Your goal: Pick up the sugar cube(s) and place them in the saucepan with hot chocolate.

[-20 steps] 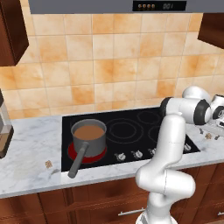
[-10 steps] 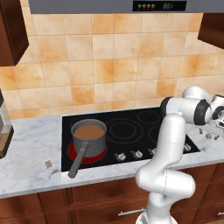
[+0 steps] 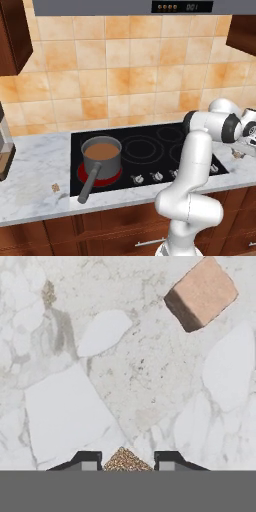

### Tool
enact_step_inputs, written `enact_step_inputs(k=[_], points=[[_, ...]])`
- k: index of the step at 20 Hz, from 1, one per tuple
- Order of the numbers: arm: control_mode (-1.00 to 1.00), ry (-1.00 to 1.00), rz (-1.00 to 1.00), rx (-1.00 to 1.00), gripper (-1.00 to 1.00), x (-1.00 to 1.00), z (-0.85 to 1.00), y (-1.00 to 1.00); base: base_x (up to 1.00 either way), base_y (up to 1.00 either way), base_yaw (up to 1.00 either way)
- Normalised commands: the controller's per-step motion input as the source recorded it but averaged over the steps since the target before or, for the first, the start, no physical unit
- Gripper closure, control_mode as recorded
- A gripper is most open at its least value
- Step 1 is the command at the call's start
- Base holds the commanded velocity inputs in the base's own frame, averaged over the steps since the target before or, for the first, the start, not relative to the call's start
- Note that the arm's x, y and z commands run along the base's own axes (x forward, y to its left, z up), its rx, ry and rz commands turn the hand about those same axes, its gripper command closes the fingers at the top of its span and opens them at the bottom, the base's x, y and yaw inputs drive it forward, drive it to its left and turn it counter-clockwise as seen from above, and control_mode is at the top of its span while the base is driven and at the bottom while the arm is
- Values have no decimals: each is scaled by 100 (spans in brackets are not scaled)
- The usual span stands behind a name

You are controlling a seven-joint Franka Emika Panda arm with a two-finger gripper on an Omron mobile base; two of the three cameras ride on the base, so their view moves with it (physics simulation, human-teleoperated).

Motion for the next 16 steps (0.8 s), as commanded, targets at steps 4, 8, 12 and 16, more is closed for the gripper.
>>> enact_step_inputs(k=[4, 8, 12, 16], points=[[-100, -2, -1, 0, 100, -6, 7, 23, 0, 0, 0], [-100, -9, -4, -1, 100, 0, 37, 42, 0, 0, 0], [-100, -1, 0, -8, 100, 0, 61, 70, 0, 0, 0], [-100, 0, 2, -10, 100, 0, 84, 86, 0, 0, 0]])
